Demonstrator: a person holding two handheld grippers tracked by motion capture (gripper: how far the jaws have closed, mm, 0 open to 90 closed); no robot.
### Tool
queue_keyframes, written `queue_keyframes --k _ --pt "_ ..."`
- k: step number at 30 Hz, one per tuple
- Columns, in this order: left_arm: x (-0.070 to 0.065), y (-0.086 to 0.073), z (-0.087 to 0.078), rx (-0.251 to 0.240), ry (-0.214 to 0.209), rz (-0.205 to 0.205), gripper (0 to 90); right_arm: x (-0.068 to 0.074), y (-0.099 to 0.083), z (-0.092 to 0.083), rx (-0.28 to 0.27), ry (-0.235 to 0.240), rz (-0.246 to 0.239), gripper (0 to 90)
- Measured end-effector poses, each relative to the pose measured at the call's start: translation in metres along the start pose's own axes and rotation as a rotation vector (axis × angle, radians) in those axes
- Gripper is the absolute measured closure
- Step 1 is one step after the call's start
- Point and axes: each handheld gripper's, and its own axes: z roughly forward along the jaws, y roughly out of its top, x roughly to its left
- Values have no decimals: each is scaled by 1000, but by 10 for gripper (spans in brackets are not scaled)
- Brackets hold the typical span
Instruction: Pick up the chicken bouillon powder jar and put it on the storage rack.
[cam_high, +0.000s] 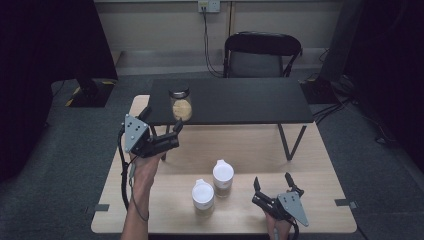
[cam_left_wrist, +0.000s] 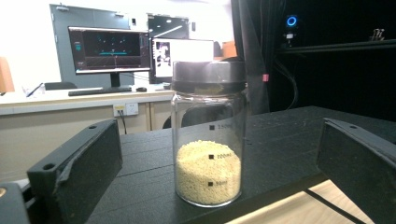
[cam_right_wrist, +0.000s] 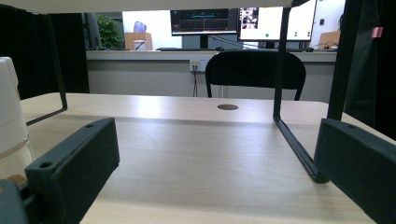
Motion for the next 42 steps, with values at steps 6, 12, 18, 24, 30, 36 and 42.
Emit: queue_keyframes --k 6,12,18,24,30,36,42 --pt "-4 -5 -7 -18 -10 1 1 0 0 0 0 0 0 0" --pt "-8 -13 -14 -15 -20 9 0 0 0 0 0 0 0 0" --pt "-7 -24 -25 -20 11 -12 0 0 0 0 -1 0 0 0" --pt "-3 -33 -34 -17 18 -29 0 0 0 0 0 -1 0 0" --pt "-2 -42 -40 -5 13 -32 0 0 0 0 0 -1 0 0" --pt "-5 -51 -46 -30 15 -52 0 0 0 0 0 -1 0 0" --pt "-9 -64 -51 -24 19 -46 0 0 0 0 0 0 0 0"
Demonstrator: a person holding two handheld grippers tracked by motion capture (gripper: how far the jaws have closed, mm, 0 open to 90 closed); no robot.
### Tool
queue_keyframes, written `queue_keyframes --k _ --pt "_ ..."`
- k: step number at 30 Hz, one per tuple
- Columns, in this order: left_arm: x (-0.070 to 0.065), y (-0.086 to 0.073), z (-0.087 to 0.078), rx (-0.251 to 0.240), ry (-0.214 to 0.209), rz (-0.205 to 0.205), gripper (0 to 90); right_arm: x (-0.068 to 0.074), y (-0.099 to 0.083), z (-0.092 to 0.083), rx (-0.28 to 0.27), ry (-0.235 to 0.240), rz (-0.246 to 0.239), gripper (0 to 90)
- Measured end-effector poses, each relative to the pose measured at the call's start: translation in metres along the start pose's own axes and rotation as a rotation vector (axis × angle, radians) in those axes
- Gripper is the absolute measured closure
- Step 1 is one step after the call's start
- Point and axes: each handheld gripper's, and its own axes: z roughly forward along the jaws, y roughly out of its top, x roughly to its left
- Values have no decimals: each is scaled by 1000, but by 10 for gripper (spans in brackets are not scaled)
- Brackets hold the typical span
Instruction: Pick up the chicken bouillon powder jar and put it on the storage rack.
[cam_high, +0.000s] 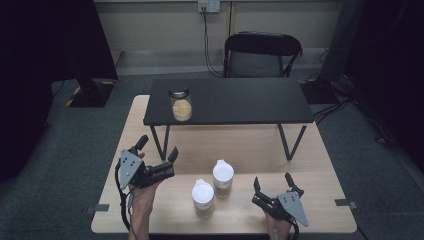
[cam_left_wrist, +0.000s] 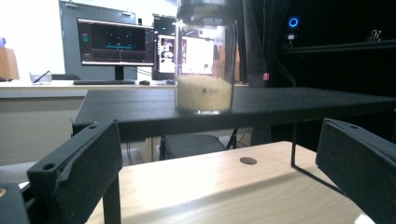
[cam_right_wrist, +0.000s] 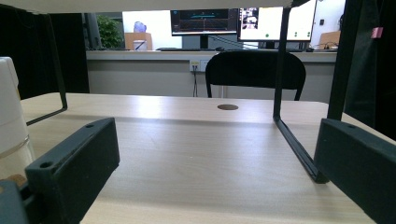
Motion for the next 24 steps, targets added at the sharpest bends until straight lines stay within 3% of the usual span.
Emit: queue_keyframes --k 11,24 --pt "0 -32 -12 30 11 -15 0 0 0 0 1 -2 0 0" --pt "6 -56 -21 66 20 -19 0 0 0 0 0 -1 0 0"
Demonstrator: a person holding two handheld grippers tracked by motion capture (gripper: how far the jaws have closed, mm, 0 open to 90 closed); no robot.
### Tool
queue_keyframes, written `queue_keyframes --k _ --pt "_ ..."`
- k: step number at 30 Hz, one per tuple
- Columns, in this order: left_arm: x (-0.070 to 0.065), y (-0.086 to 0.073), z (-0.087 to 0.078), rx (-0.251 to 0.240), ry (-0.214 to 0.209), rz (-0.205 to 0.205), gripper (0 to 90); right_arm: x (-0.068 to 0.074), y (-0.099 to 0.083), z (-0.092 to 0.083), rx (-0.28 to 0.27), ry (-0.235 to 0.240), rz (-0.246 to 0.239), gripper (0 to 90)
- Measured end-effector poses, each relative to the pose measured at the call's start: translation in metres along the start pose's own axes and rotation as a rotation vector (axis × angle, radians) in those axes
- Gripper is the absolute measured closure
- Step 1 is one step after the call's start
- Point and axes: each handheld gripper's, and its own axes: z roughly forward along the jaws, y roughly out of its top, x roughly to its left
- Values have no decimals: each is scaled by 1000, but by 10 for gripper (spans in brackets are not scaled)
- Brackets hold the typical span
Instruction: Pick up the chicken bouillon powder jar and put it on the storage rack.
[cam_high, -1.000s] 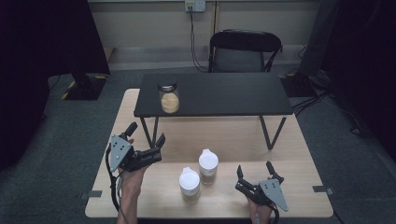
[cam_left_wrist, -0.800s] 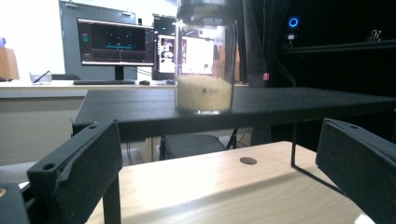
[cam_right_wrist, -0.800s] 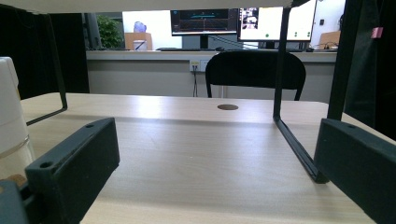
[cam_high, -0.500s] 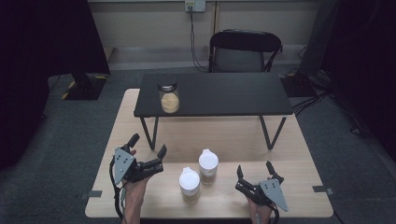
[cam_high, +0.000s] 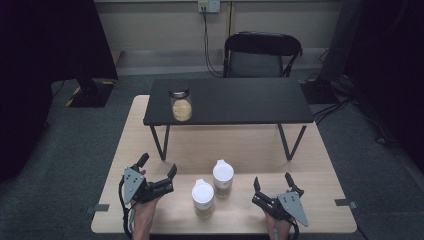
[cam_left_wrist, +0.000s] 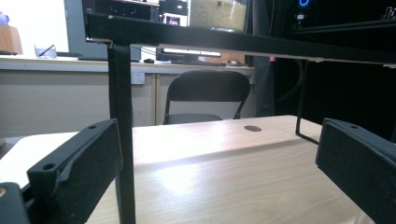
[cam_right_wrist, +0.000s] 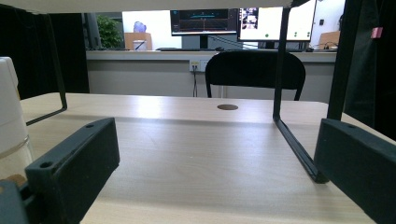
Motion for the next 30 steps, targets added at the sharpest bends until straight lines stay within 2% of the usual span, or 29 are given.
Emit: queue_keyframes --k 4,8,11,14,16,20,26,30 --pt "-1 -7 -2 5 11 15 0 0 0 0 1 -1 0 0" --pt "0 -14 -3 8 8 0 0 0 0 0 1 -1 0 0" --pt "-2 -20 -4 15 12 31 0 0 0 0 0 -1 0 0" --pt "0 -25 -5 19 8 12 0 0 0 0 0 -1 0 0" --pt "1 -29 -6 16 -4 14 0 0 0 0 0 -1 0 0" --pt "3 -37 -7 22 -2 15 0 0 0 0 1 -1 0 0" --pt "0 -47 -8 37 24 38 0 0 0 0 1 -2 0 0" --pt "-2 -54 -8 43 26 57 0 0 0 0 1 -2 0 0"
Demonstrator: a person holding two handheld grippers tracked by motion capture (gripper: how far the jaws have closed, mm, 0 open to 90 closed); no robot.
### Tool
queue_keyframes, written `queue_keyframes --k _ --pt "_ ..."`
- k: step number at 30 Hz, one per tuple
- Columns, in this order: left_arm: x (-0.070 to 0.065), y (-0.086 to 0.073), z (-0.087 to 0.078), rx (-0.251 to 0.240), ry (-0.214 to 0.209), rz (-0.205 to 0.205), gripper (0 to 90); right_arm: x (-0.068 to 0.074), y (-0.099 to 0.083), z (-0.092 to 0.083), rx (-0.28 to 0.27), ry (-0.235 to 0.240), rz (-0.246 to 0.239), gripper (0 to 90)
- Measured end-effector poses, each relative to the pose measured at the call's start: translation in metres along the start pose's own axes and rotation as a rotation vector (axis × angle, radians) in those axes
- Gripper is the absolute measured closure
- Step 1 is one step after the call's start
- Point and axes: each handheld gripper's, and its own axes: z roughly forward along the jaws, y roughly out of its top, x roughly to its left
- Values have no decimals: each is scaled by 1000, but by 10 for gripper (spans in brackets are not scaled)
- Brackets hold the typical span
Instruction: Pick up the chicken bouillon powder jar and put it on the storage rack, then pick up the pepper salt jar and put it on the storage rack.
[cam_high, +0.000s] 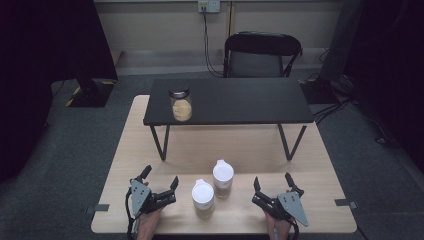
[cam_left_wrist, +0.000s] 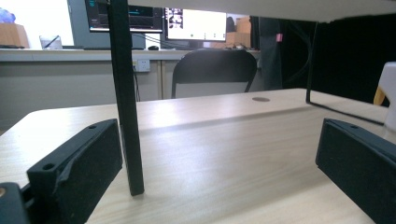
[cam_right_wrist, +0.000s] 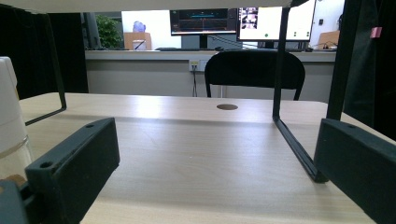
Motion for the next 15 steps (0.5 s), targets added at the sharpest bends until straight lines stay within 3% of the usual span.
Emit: queue_keyframes --k 15 --pt "-1 -3 1 -11 30 2 0 0 0 0 -3 -1 -2 0"
